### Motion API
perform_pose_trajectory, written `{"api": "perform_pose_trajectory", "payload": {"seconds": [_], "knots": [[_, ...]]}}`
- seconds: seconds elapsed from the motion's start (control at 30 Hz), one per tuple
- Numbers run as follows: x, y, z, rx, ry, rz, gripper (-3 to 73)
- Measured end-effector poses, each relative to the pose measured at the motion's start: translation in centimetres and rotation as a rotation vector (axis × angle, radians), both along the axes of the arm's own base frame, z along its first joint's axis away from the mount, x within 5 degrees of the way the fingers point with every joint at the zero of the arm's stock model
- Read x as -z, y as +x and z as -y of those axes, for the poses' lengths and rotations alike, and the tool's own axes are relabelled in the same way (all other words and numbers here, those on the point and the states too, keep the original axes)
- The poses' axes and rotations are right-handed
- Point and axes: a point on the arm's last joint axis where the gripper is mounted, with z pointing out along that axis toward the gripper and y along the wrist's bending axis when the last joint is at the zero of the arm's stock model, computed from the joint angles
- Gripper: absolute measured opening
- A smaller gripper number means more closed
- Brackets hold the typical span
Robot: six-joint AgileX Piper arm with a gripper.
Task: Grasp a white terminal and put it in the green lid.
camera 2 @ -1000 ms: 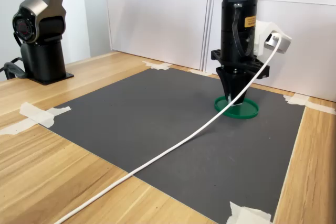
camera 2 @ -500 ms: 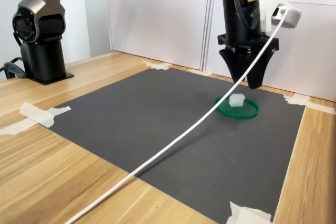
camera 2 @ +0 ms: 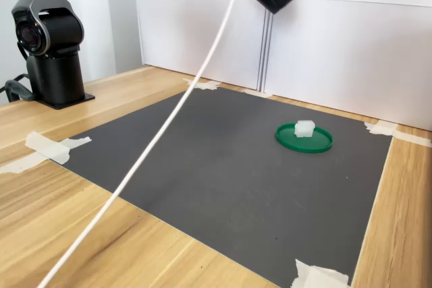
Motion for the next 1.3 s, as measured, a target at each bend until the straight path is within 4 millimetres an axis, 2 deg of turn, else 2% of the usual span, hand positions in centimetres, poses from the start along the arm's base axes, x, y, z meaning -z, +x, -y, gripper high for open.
{"api": "perform_pose_trajectory", "payload": {"seconds": [0.1, 0.3, 0.43, 0.57, 0.77, 0.9, 1.1, 1.3], "knots": [[-0.7, -3.8, 1.2, 0.031, 0.087, 0.069, 0.3], [-0.6, -11.5, 3.6, 0.102, 0.329, 0.183, -1.8], [1.6, -15.6, 4.9, 0.126, 0.439, 0.242, -1.8], [4.5, -18.0, 5.8, 0.124, 0.444, 0.3, -1.8], [9.1, -18.8, 6.3, 0.131, 0.352, 0.299, -1.9], [10.9, -18.6, 6.0, 0.137, 0.401, 0.226, -1.9], [12.4, -18.4, 5.9, 0.173, 0.451, 0.15, -1.9], [12.4, -18.2, 6.6, 0.325, 0.445, 0.181, -2.1]]}}
